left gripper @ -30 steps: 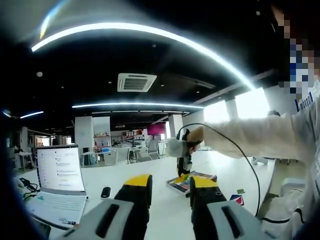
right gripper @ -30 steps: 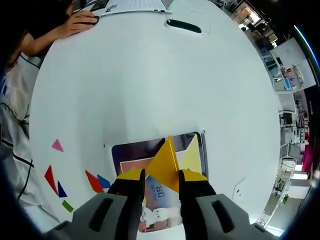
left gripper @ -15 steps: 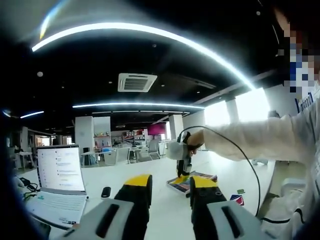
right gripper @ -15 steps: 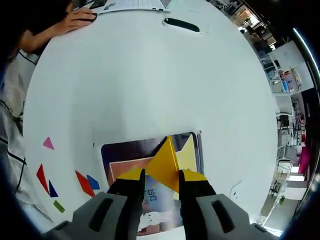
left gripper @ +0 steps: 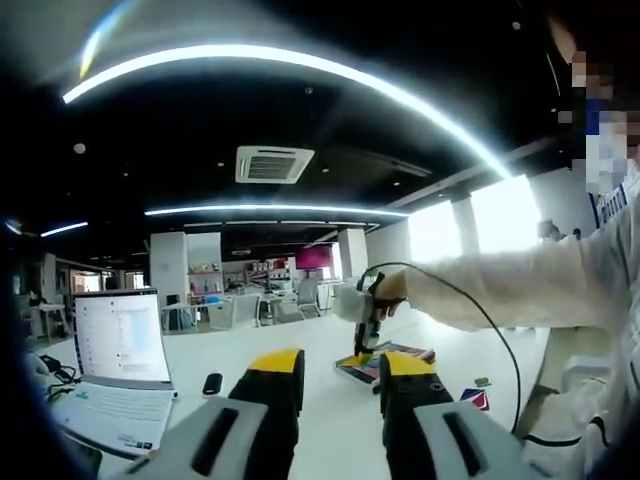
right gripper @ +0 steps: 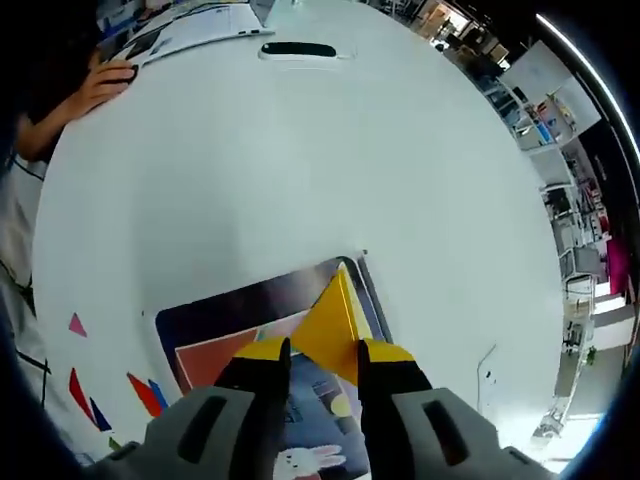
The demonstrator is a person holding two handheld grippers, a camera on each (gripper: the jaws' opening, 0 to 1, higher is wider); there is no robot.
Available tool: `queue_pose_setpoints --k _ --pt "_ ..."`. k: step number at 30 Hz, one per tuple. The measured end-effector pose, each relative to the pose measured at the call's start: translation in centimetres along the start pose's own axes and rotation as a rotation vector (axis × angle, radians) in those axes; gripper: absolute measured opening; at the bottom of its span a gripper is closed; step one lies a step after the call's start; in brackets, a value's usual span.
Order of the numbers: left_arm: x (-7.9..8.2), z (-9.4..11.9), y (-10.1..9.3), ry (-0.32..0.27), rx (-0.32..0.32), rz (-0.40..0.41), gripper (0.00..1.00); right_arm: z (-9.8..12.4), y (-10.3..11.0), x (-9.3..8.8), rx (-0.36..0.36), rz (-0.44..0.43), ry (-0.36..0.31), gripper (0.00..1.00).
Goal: Pick up the tangram pieces one by one and place each piece onto its matching region on the pattern sheet, fitting the shapes together until the outline on the sheet is completely filled by the tangram pieces
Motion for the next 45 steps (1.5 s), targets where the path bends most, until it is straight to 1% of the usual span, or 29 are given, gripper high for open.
queue_pose_setpoints --k 2,6,9,11,14,24,30,33,36,40,45 --pt "0.0 0.0 0.0 0.002 0.000 0.000 0.32 0.0 -0.1 0.0 -0.003 0.036 0.002 0.28" --pt "0.0 0.0 -0.1 -0.002 -0.003 -0.001 0.32 -0.1 -0.3 0.0 -0.009 0.064 0.014 0.28" --pt "0.1 0.2 -0.1 -0.002 0.000 -0.002 0.32 -0.2 -0.5 0.3 -0.003 0.060 -0.002 0.28" --pt "0.0 0.2 0.0 -0.002 0.003 -0.002 0.32 -0.2 -0.5 0.4 0.000 0.080 -0.002 0.28" --pt "0.0 0.3 0.1 -0.003 0.007 0.000 0.32 -0.2 -0.7 0.4 -0.011 0.082 0.000 0.28" --pt "0.0 0.3 0.0 -0.004 0.005 -0.002 0.32 -0.4 -0.9 0.5 -0.003 0.083 -0.002 0.29" --pt "0.1 0.3 0.0 -0.006 0.002 -0.005 0.32 -0.4 -1.0 0.6 -0.008 0.067 0.004 0.29" --pt "0.0 0.3 0.1 -0.004 0.003 -0.005 0.32 -0.4 -1.2 0.6 -0.017 0.068 0.001 0.33" --pt "0.0 0.3 0.1 -0.005 0.005 -0.005 0.32 -0.4 -1.5 0.5 -0.028 0.056 -0.009 0.36" --pt "0.0 0.2 0.1 -0.007 0.005 -0.006 0.32 -0.3 -1.5 0.3 -0.032 0.033 -0.026 0.35" --pt "-0.1 0.2 0.1 -0.001 0.007 -0.006 0.32 0.7 -1.6 0.4 -0.049 0.013 -0.079 0.35"
Point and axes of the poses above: the point that each gripper's makers call its tool centre point, and the gripper's own axes: z roughly backward along the fingers, y roughly to its left, x roughly out of its top, the point moved 6 cm from there along z, roughly backward along the fingers, and after that the axes turned 7 degrees about -z, right-handed, at the moved point
